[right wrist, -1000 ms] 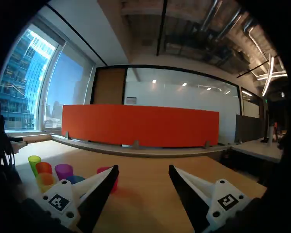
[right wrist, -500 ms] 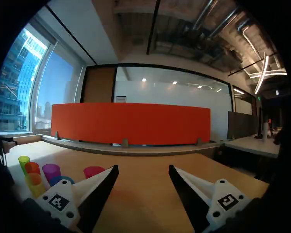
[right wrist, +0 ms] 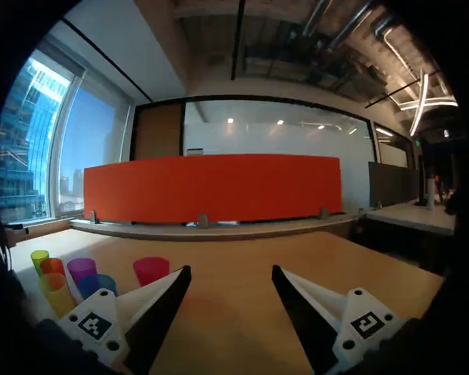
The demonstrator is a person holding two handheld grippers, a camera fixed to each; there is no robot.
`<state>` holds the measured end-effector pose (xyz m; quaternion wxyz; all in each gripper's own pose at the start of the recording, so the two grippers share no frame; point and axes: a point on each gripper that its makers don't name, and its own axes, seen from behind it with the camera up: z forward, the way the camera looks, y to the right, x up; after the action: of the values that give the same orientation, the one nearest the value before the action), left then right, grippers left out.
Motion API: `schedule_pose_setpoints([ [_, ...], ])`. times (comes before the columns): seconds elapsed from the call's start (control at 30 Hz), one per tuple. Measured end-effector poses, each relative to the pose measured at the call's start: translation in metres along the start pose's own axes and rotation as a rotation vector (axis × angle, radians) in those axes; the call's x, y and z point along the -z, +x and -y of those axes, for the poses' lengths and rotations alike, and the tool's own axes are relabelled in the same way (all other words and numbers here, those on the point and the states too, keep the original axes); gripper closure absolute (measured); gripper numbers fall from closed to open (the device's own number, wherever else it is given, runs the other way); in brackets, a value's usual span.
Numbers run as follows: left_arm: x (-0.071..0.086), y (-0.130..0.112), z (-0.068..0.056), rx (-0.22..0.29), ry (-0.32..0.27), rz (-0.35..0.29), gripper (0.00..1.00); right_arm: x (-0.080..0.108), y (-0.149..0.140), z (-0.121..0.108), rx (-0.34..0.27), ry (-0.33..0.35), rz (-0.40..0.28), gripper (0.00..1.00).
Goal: Pour water
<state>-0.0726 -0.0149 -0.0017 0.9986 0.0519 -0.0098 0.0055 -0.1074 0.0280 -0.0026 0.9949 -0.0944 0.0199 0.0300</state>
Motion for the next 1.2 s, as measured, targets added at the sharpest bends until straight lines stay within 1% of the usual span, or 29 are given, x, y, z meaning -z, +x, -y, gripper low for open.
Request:
schedule_pose_setpoints([
  [0.07,-0.0001,0.0001,-0.0001,0.000,0.000,0.000,0.00,-0.0009,-0.0002,-0.0007,-0.007,0.001,0.000,0.00],
  [0.17,-0.0002,0.0001,-0.0001,0.000,0.000,0.000,0.00,-0.0021,0.0007,-0.0007,-0.002,0.005,-0.006,0.00],
  [0.5,0.0002,0.0000,-0.0004,0.000,0.000,0.000,0.00,-0.0013,-0.0017,0.0067,0.036,0.024,-0.005,0.00],
  [1.2,0.0000,0.0003,0.0001,0.000,0.000,0.000,0.00,0.0024,-0.0022,0.0085,0.036,0.023,-0.004,0.00],
])
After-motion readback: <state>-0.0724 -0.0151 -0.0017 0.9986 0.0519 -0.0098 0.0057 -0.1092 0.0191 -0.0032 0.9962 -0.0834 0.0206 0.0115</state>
